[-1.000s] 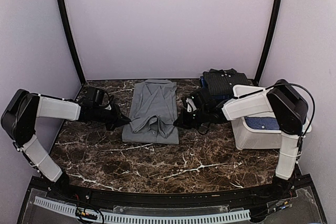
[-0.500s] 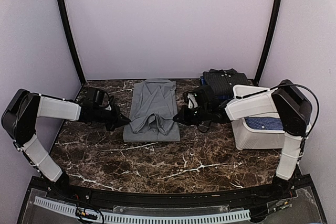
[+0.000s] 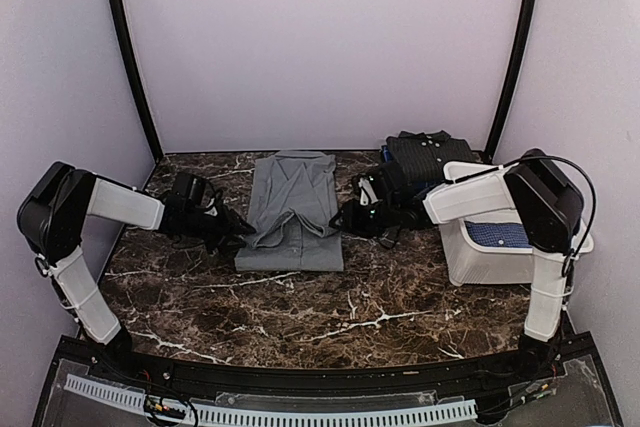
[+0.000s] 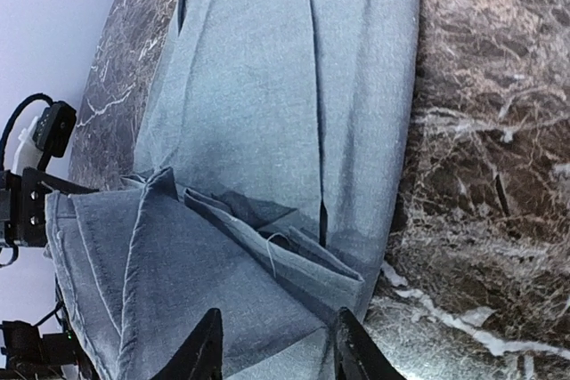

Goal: Fold and stack the long sleeve shirts
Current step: Fold the rectangle-folded shirt at the center of the board, then smooth out the 2/3-rectangle-folded shirt at the center of the board.

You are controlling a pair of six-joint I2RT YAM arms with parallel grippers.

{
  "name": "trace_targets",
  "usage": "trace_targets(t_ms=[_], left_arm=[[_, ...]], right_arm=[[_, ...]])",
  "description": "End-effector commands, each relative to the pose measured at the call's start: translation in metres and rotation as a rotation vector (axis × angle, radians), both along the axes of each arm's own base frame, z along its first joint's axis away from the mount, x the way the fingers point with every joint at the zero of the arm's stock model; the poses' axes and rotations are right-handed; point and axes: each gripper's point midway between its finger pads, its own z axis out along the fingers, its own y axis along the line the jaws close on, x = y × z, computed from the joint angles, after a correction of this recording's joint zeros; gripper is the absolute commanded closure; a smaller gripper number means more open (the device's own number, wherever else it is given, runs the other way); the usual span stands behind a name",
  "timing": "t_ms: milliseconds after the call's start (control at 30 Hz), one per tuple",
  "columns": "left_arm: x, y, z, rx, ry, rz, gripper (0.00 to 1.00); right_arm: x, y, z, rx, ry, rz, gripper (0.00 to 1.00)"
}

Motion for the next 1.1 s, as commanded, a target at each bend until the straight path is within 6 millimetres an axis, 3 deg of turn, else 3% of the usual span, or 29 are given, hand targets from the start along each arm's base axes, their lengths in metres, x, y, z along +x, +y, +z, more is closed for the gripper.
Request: trace_targets(t_ms=[0, 33, 167, 400, 467, 567, 733, 867, 900, 933, 967, 1000, 1033, 1067], left_arm=[[0.021, 0.003, 0.025, 0.039, -0.109, -0.019, 0.44], [0.026, 0.007, 0.032, 0.065, -0.146, -0.014, 0.37], [0.023, 0.021, 0.048, 0.131, -0.196, -0.014, 0.25], [0.005, 0.034, 0.078, 0.202, -0.282, -0.041, 0.22], [-0.002, 0.038, 0.084, 0.218, -0.293, -0.042, 0.26], [-0.012, 0.032, 0.088, 0.201, -0.316, -0.071, 0.4], [-0.011, -0.003, 0.082, 0.155, -0.312, -0.171, 0.68], [0.009, -0.022, 0.068, 0.137, -0.295, -0.185, 0.77], [0.015, -0.026, 0.057, 0.132, -0.276, -0.191, 0.78], [0.025, -0.031, 0.062, 0.123, -0.298, -0.19, 0.78], [0.03, -0.033, 0.047, 0.131, -0.268, -0.194, 0.79], [0.04, -0.036, 0.051, 0.131, -0.283, -0.192, 0.8], [0.044, -0.036, 0.035, 0.147, -0.255, -0.193, 0.8], [0.055, -0.036, 0.038, 0.149, -0.268, -0.183, 0.82]], right_arm=[[0.016, 0.002, 0.03, -0.036, -0.102, 0.016, 0.58], [0.017, -0.001, 0.034, -0.054, -0.116, 0.012, 0.57], [0.016, -0.018, 0.049, -0.117, -0.167, -0.012, 0.55], [0.003, -0.025, 0.07, -0.182, -0.238, -0.016, 0.55], [-0.004, -0.018, 0.072, -0.192, -0.25, 0.005, 0.58], [-0.011, -0.005, 0.069, -0.208, -0.259, 0.036, 0.63], [-0.005, 0.023, 0.056, -0.189, -0.238, 0.093, 0.75], [0.011, 0.05, 0.05, -0.178, -0.237, 0.131, 0.76], [0.014, 0.054, 0.045, -0.185, -0.231, 0.14, 0.76], [0.018, 0.059, 0.036, -0.197, -0.222, 0.145, 0.76], [0.023, 0.062, 0.032, -0.207, -0.225, 0.147, 0.77], [0.027, 0.064, 0.027, -0.221, -0.224, 0.144, 0.76], [0.032, 0.065, 0.022, -0.237, -0.223, 0.141, 0.76], [0.037, 0.065, 0.018, -0.254, -0.222, 0.137, 0.76]])
